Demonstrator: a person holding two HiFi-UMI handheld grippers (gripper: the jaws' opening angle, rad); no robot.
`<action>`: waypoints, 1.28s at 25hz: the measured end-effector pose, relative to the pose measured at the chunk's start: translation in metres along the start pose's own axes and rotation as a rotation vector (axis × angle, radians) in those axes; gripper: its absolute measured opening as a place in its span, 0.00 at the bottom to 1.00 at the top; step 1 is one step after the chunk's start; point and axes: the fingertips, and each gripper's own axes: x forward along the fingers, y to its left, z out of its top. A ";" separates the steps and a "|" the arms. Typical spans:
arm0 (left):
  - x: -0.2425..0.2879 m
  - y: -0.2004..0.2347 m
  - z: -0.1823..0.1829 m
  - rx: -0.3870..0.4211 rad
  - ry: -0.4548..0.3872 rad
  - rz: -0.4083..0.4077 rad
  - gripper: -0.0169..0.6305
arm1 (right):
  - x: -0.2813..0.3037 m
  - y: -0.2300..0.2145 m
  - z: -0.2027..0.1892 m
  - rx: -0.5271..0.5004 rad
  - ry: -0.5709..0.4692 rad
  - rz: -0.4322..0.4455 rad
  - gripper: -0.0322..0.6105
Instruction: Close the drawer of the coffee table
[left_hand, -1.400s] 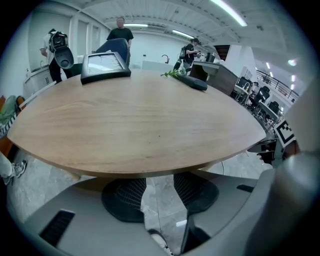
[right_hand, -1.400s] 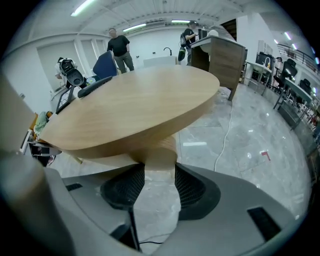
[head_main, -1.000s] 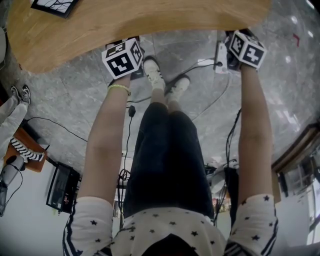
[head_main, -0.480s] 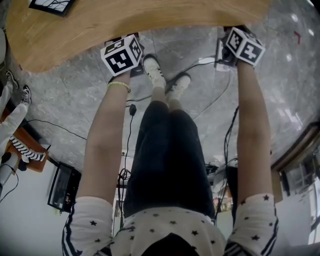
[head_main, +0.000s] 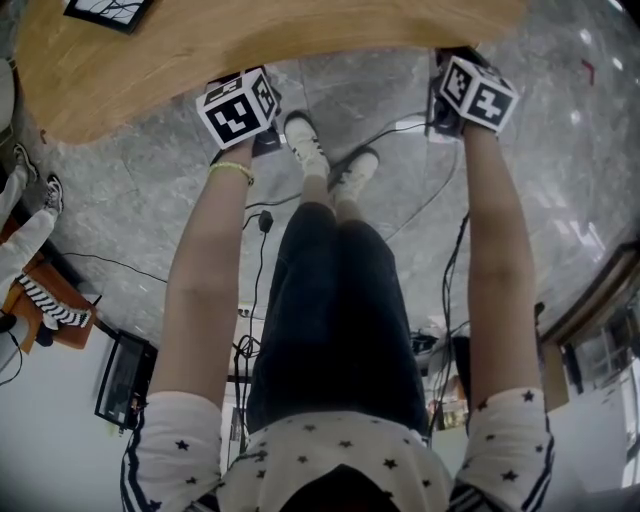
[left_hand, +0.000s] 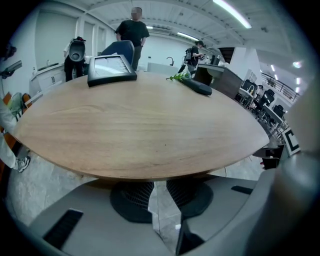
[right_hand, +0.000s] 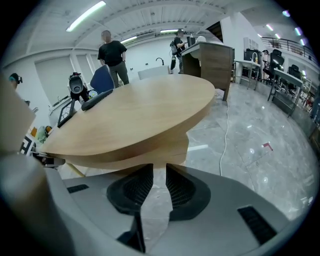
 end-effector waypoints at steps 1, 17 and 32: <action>-0.001 0.000 0.000 0.002 0.002 -0.002 0.15 | -0.002 0.000 -0.002 0.005 0.002 -0.001 0.19; -0.047 -0.035 -0.014 0.062 -0.010 -0.090 0.04 | -0.057 0.021 -0.021 -0.001 -0.013 0.039 0.07; -0.131 -0.079 -0.007 0.089 -0.063 -0.187 0.04 | -0.149 0.057 -0.016 0.031 -0.117 0.097 0.06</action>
